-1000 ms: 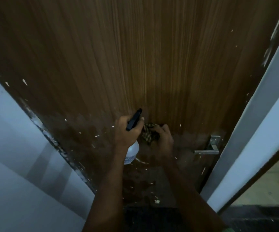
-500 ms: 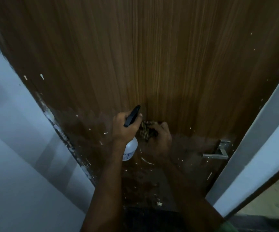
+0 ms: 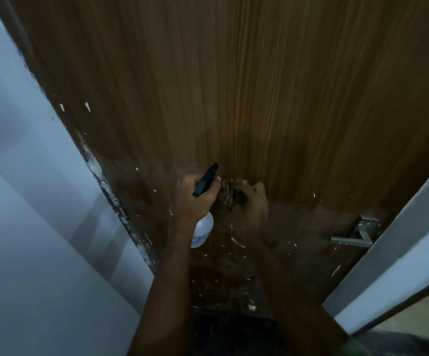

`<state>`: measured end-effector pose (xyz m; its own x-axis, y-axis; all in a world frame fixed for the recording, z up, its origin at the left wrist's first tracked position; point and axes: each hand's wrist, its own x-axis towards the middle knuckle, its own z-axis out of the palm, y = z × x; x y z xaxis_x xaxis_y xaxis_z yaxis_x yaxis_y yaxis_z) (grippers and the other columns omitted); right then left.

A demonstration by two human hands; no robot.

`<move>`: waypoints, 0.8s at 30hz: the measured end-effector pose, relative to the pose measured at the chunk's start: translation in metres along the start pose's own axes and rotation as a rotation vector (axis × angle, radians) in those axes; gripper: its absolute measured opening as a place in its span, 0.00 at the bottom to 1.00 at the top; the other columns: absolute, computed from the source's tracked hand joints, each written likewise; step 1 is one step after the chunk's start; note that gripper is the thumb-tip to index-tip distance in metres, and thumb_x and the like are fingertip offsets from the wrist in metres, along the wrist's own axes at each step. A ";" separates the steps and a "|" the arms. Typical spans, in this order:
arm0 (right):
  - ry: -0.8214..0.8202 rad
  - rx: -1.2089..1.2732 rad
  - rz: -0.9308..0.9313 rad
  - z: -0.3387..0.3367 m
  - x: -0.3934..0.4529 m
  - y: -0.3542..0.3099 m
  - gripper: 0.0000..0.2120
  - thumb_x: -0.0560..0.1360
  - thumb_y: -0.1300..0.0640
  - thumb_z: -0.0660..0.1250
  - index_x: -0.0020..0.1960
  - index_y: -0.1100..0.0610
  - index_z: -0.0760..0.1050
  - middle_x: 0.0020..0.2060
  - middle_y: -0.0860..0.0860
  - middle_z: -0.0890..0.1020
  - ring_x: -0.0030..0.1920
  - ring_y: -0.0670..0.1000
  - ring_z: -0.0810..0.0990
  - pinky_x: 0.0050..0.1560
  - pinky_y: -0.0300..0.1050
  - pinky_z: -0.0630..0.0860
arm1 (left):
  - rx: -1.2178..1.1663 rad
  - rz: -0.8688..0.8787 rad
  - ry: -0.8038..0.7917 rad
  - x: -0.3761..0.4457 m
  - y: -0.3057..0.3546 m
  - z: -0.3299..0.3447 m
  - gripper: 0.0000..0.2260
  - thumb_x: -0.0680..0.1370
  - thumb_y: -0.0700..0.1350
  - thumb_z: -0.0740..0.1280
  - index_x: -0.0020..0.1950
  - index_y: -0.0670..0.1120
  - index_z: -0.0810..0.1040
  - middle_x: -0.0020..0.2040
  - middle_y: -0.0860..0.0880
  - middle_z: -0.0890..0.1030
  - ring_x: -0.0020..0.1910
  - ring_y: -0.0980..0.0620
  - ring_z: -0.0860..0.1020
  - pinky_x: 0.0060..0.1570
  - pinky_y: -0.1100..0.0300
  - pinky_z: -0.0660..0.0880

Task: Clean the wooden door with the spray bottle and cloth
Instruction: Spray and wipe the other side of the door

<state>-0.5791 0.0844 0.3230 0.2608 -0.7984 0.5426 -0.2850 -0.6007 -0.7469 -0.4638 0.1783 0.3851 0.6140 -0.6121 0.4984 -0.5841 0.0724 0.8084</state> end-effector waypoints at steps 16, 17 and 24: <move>0.132 0.067 -0.029 0.041 0.015 -0.071 0.23 0.67 0.71 0.67 0.60 0.56 0.80 0.54 0.50 0.74 0.51 0.49 0.75 0.46 0.41 0.76 | 0.050 0.068 0.031 0.016 -0.032 -0.044 0.16 0.78 0.51 0.72 0.32 0.51 0.76 0.27 0.51 0.78 0.25 0.49 0.77 0.26 0.56 0.73; 0.155 0.085 -0.068 0.042 0.024 -0.080 0.22 0.67 0.70 0.67 0.59 0.57 0.80 0.53 0.51 0.74 0.50 0.49 0.75 0.44 0.39 0.75 | 0.061 0.085 0.038 0.018 -0.034 -0.047 0.17 0.78 0.49 0.72 0.31 0.54 0.73 0.25 0.53 0.76 0.25 0.48 0.76 0.26 0.60 0.70; -0.103 -0.046 0.117 0.088 -0.037 -0.038 0.20 0.71 0.66 0.68 0.61 0.53 0.80 0.59 0.50 0.76 0.57 0.52 0.77 0.54 0.48 0.79 | 0.058 0.048 -0.002 0.025 -0.059 -0.067 0.19 0.78 0.54 0.71 0.36 0.40 0.81 0.29 0.44 0.81 0.27 0.45 0.80 0.30 0.45 0.77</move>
<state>-0.4966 0.1403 0.2980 0.3158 -0.8563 0.4088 -0.3606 -0.5068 -0.7831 -0.3783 0.2115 0.3710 0.5833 -0.6107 0.5356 -0.6430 0.0557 0.7638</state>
